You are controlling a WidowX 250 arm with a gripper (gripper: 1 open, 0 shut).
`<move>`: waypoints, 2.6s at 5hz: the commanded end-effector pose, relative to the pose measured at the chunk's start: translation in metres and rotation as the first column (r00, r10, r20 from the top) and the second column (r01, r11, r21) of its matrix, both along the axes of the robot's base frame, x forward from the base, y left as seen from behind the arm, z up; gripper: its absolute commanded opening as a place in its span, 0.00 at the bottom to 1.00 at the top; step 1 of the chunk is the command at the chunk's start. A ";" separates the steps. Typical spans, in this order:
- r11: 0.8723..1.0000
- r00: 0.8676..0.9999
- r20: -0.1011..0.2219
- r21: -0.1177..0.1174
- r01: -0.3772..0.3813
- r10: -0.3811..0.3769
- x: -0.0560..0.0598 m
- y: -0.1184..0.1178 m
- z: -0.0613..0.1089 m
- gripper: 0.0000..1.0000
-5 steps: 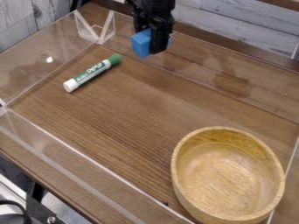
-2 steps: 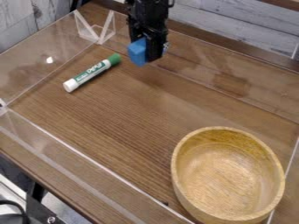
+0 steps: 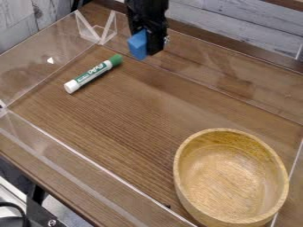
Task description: Put the blue block in the brown bowl
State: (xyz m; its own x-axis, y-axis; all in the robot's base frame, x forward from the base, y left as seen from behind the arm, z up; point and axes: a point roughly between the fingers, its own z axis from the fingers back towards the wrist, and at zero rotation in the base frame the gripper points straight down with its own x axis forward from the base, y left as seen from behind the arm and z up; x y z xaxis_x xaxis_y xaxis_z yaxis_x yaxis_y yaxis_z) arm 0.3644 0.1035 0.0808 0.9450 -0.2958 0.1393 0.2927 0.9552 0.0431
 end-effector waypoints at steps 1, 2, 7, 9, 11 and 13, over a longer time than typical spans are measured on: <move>0.999 0.990 0.143 0.035 -0.014 0.008 0.006 0.007 0.041 0.00; 0.999 0.986 0.170 0.036 -0.010 0.004 0.006 0.006 0.037 0.00; 0.993 0.961 0.264 0.059 -0.098 0.079 -0.025 -0.027 0.069 0.00; 0.988 0.954 0.267 0.042 -0.151 0.135 -0.064 -0.078 0.083 0.00; 0.984 0.950 0.263 0.017 -0.177 0.166 -0.104 -0.128 0.092 0.00; 0.984 0.952 0.253 -0.006 -0.178 0.173 -0.134 -0.181 0.091 0.00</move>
